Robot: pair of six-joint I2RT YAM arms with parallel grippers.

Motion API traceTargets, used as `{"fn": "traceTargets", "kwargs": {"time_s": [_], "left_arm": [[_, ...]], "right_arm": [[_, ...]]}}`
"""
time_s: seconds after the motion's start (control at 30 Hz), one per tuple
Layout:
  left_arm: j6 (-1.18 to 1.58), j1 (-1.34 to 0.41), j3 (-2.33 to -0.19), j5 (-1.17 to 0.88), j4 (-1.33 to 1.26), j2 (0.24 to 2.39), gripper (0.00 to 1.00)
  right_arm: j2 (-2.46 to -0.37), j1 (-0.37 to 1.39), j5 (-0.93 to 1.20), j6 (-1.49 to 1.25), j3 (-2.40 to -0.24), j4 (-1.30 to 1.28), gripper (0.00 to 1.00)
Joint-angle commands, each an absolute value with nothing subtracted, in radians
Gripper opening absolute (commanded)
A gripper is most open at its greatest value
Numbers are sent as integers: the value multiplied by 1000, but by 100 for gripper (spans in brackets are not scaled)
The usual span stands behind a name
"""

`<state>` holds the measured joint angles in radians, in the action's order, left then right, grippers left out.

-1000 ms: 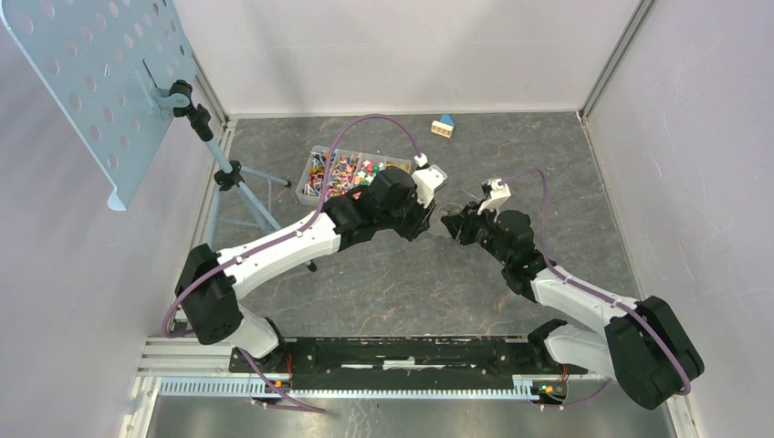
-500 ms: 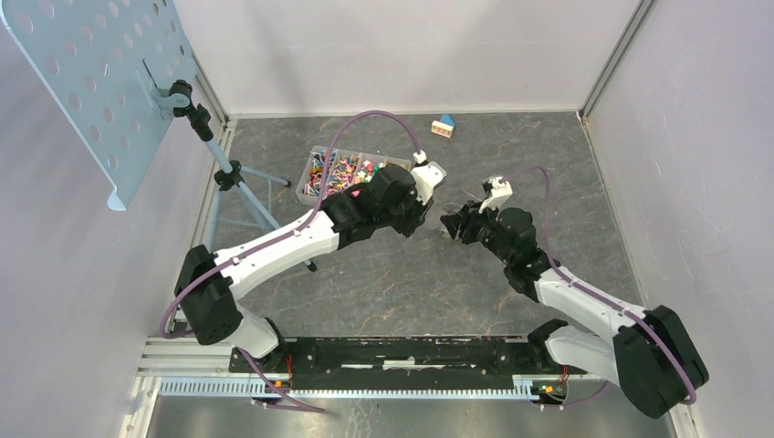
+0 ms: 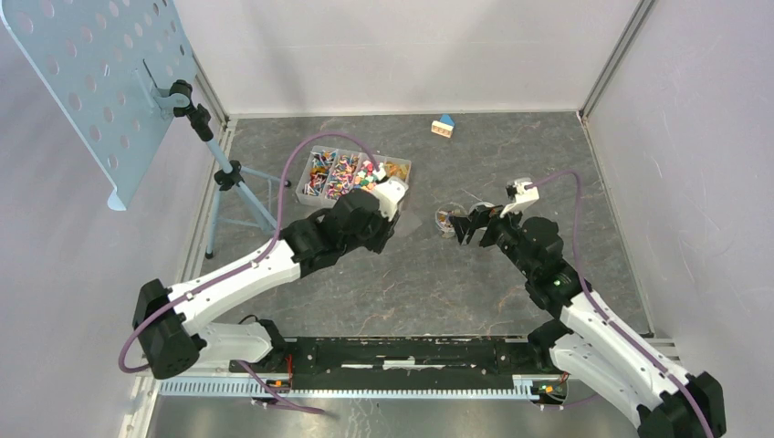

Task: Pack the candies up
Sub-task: Place the spatula at the center of the board.

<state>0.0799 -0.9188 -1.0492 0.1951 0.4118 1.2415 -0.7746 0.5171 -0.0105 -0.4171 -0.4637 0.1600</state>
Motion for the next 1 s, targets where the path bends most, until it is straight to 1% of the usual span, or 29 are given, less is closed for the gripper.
{"fn": "traceTargets", "kwargs": {"time_s": [0.0, 0.13, 0.27, 0.37, 0.43, 0.57, 0.77, 0.87, 0.97], "left_arm": [[148, -929, -935, 143, 312, 1130, 2], [109, -946, -792, -32, 153, 1045, 2], [138, -957, -688, -196, -7, 1038, 2], [155, -1000, -622, -222, -156, 1081, 2], [139, -1026, -611, -221, -225, 1133, 2], [137, -1070, -590, -243, -447, 1257, 2], [92, -1151, -686, -278, -608, 1497, 2], [83, -1194, -726, -294, -716, 1629, 6], [68, -1235, -781, -276, -746, 1751, 10]], "right_arm": [[-681, 519, -142, -386, -512, 4, 98], [-623, 519, -170, -386, -525, -110, 98], [-592, 519, -203, -385, -530, -163, 98], [-591, 520, -232, -382, -532, -181, 98], [-597, 520, -273, -377, -543, -213, 98], [-599, 519, -345, -368, -597, -283, 98], [-550, 519, -398, -353, -652, -325, 98], [-528, 519, -404, -343, -642, -317, 98], [-528, 520, -409, -343, -629, -314, 98]]}}
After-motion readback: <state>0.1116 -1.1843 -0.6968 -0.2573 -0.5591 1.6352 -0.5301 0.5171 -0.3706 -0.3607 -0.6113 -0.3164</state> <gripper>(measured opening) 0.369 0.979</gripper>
